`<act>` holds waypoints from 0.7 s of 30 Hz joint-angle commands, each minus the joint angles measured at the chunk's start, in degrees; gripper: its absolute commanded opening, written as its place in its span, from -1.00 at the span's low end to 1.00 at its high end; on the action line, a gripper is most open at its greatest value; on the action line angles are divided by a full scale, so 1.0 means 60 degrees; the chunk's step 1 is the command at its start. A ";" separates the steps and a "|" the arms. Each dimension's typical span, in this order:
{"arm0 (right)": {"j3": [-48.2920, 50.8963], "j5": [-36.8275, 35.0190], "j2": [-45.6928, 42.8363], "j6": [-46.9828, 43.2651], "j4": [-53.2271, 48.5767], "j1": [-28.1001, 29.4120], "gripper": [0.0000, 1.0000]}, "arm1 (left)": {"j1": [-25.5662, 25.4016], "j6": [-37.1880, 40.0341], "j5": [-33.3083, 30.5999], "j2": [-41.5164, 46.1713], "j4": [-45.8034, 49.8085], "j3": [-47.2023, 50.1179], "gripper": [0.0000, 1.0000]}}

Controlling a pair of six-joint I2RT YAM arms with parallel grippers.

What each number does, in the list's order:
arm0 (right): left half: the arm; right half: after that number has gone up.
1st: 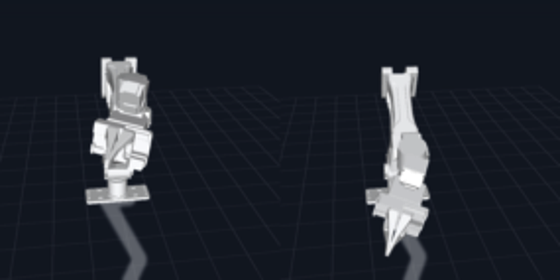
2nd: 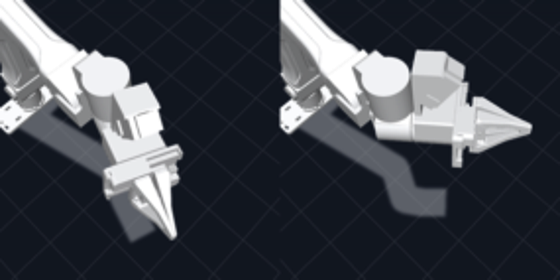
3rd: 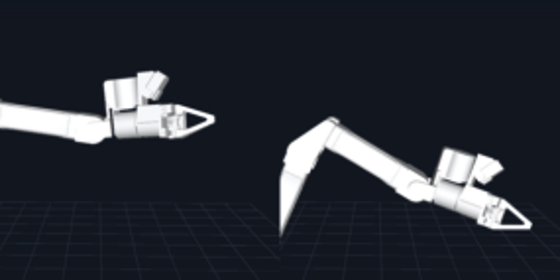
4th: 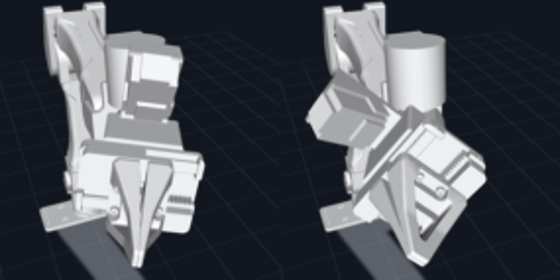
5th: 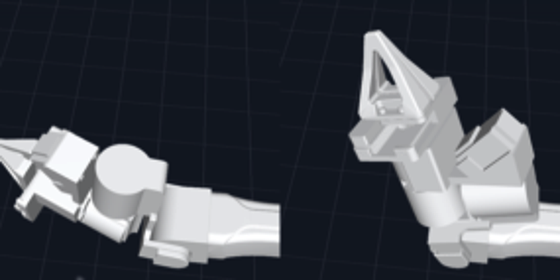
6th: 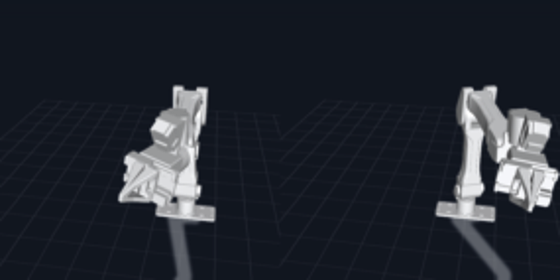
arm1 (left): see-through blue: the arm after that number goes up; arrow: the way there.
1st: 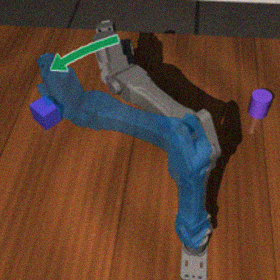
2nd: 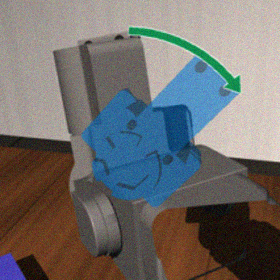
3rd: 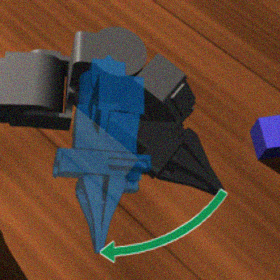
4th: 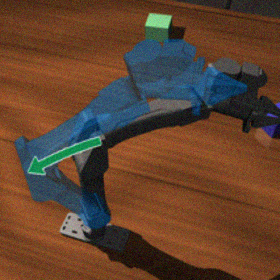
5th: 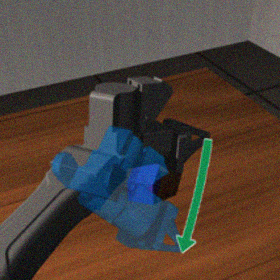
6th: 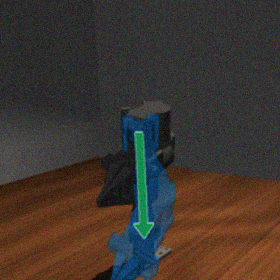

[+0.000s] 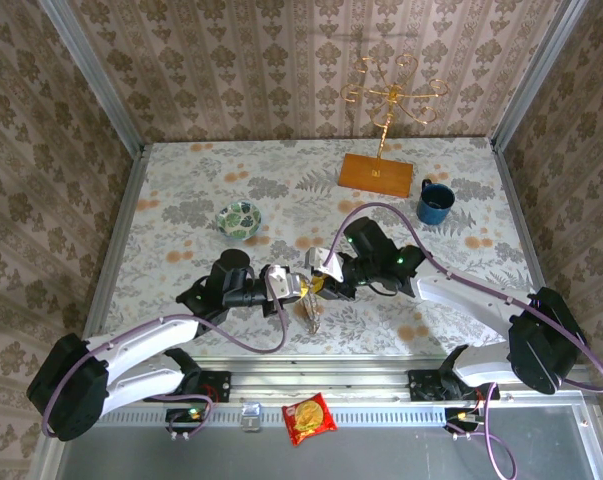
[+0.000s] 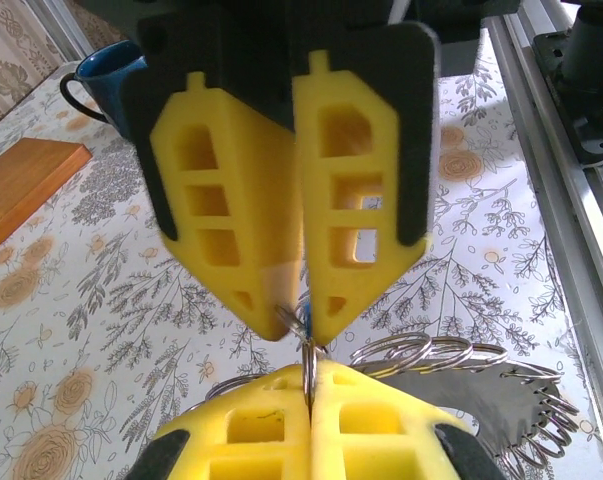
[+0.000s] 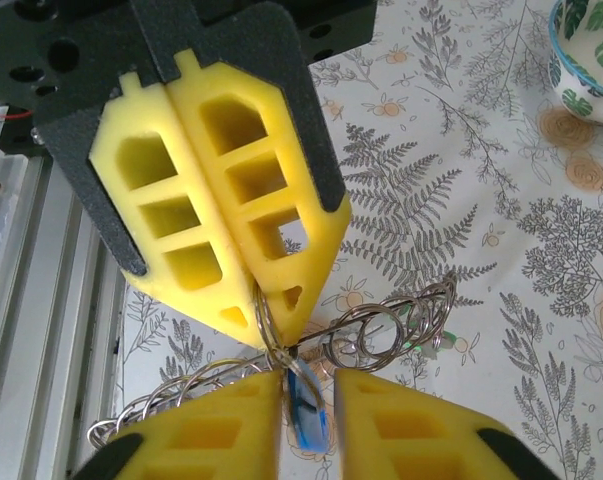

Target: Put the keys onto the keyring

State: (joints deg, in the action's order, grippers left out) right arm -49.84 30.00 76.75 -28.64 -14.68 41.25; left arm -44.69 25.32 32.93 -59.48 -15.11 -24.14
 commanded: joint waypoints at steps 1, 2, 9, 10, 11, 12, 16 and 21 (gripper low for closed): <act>0.0169 0.0083 -0.0217 0.0132 0.0141 -0.0035 -0.76 | -0.0018 -0.0152 0.0065 0.0194 -0.0404 0.0125 -1.00; 0.0173 0.0110 -0.0246 0.0136 0.0132 -0.0062 -0.80 | -0.0011 -0.0138 0.0032 0.0213 -0.0409 0.0143 -1.00; 0.0412 0.0008 -0.0122 0.0275 0.0219 -0.0291 -0.98 | -0.0023 -0.0167 0.0152 0.0268 -0.0781 0.0286 -1.00; 0.0389 0.0042 0.0022 0.0283 0.0193 -0.0288 -1.00 | -0.0019 -0.0211 0.0280 0.0284 -0.1063 0.0373 -1.00; 0.0337 0.0114 0.0166 0.0293 0.0153 -0.0288 -1.00 | -0.0037 -0.0289 0.0372 0.0286 -0.1344 0.0464 -1.00; 0.0262 0.0204 0.0324 0.0305 0.0105 -0.0282 -1.00 | -0.0049 -0.0399 0.0436 0.0290 -0.1659 0.0556 -1.00; 0.0182 0.0520 0.0372 0.0492 0.0393 -0.0284 -1.00 | -0.0079 -0.0513 0.0418 0.0325 -0.1956 0.0653 -1.00; 0.0800 0.0630 -0.0400 0.0543 0.1333 -0.0313 -0.52 | -0.0082 -0.0799 0.0363 0.0345 -0.2310 0.0911 -1.00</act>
State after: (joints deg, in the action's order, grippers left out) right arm -46.96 32.16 77.36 -25.98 -10.22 39.79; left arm -44.71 22.76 33.23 -58.54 -24.18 -19.75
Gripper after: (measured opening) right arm 0.218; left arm 0.057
